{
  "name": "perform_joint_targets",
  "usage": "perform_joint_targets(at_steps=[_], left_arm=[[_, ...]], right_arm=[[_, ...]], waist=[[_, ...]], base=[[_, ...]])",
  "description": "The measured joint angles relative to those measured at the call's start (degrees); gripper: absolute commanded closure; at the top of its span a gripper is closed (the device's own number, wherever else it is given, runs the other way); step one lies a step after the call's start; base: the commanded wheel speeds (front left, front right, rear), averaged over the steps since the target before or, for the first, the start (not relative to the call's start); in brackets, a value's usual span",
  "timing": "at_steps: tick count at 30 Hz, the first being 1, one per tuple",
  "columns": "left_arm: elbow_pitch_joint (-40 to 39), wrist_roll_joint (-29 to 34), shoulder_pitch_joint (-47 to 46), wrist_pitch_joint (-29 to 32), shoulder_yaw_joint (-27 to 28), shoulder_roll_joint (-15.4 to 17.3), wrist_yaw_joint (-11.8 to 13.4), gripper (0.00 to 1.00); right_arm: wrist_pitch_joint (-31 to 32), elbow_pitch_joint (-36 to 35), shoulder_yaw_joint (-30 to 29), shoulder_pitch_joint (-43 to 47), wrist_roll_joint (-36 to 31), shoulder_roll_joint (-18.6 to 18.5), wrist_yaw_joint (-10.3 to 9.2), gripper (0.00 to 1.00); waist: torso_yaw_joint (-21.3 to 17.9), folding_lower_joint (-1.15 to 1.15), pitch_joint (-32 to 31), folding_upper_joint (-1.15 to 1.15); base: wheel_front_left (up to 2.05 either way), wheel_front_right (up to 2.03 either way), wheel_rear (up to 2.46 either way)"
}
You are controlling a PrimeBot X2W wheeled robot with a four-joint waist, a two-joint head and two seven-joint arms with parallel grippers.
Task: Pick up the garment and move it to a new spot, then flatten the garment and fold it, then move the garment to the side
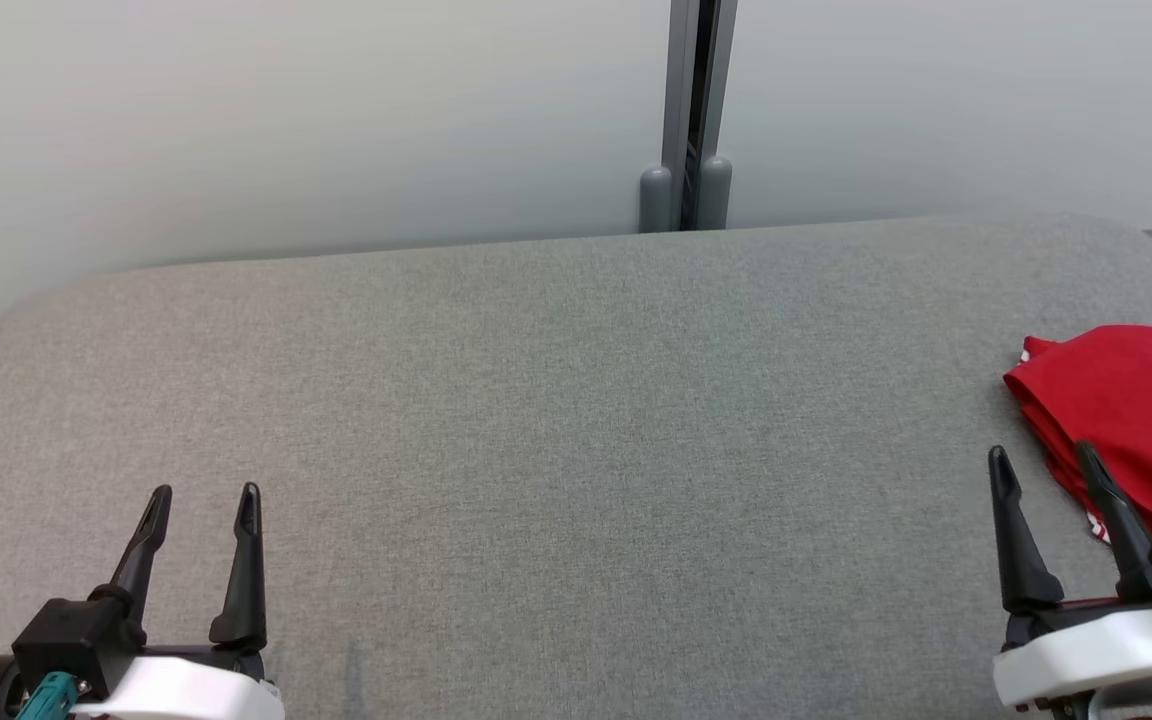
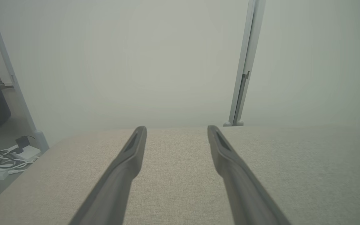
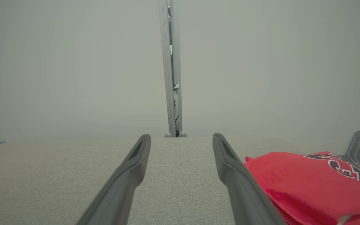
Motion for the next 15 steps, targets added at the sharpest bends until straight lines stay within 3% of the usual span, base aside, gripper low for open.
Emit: perform_joint_targets(at_steps=[15], left_arm=[[0.1, -0.6, 0.5, -0.3, 0.3, 1.7, -1.4, 0.0]], right_arm=[[1.5, -2.8, -1.7, 3.3, 0.0, 0.0, 0.0, 0.0]], waist=[[-0.2, 0.0, -1.7, 0.0]], base=[[0.0, 0.0, 0.0]])
